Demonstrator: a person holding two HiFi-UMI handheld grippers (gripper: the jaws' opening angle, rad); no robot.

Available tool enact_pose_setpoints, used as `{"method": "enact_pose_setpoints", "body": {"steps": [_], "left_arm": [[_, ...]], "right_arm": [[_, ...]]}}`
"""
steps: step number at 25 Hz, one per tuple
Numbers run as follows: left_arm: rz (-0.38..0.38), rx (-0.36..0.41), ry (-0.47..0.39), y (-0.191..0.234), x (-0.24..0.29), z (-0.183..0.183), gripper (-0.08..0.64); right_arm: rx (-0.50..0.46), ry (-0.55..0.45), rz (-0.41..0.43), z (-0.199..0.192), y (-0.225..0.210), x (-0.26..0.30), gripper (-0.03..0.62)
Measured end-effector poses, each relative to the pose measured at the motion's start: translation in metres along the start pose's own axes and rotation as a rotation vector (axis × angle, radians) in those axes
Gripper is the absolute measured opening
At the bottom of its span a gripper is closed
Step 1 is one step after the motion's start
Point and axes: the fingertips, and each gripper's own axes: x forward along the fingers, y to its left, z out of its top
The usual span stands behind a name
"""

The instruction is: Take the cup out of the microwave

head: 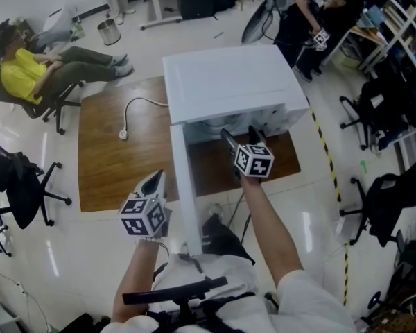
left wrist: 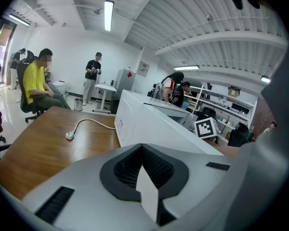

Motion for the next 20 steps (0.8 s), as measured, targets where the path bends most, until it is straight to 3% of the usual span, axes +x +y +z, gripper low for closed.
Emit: {"method": "enact_pose_setpoints", "body": {"steps": [5, 20], "left_arm": [[0.013, -0.018, 0.004, 0.003, 0.001, -0.004, -0.012], [0.032, -0.068, 0.005, 0.006, 0.001, -0.01, -0.012]], "right_arm": [[-0.067, 0.05, -0.032, -0.012, -0.013, 0.035, 0.515], [-0.161, 0.031, -0.036, 0.0, -0.024, 0.097, 0.517]]}}
